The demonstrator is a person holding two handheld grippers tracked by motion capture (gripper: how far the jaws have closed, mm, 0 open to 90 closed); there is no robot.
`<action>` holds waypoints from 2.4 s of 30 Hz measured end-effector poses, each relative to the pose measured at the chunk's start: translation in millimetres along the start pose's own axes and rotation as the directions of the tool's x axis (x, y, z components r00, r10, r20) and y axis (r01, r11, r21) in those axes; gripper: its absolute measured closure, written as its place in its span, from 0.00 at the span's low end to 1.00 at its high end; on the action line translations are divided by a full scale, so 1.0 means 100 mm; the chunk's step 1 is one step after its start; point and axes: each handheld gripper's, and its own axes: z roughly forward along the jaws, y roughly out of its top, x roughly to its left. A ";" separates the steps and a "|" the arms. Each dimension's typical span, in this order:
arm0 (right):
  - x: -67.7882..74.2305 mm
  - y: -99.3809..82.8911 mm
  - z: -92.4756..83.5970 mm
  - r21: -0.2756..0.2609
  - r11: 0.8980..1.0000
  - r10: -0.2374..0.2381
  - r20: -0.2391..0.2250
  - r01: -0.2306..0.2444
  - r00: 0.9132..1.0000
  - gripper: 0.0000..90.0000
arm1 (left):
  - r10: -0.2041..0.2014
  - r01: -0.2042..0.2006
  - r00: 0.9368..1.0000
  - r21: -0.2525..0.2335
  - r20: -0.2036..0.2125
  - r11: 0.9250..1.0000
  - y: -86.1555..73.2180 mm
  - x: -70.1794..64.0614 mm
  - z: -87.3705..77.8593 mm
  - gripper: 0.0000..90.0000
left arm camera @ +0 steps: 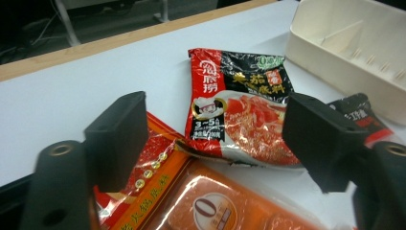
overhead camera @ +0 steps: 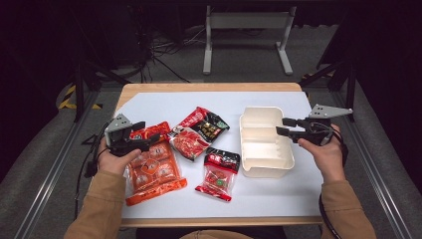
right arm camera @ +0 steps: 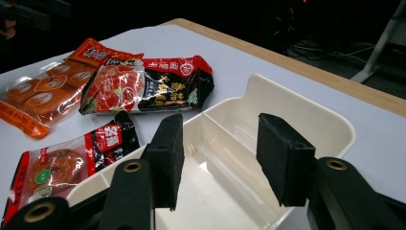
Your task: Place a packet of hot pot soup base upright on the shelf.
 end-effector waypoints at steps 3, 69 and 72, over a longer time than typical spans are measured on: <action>0.01 0.00 0.02 0.006 1.000 -0.002 -0.004 0.002 1.000 0.58 | -0.062 0.061 0.997 0.026 0.041 0.998 0.04 0.07 0.07 0.32; -0.02 0.00 0.03 0.021 1.000 0.002 -0.017 -0.002 1.000 0.54 | -0.022 0.012 0.999 0.229 0.038 0.973 0.48 0.21 1.76 0.41; -0.02 0.00 0.01 0.018 1.000 0.003 -0.015 -0.003 1.000 0.54 | -0.019 0.009 0.999 0.268 0.036 0.963 0.46 0.23 1.81 0.41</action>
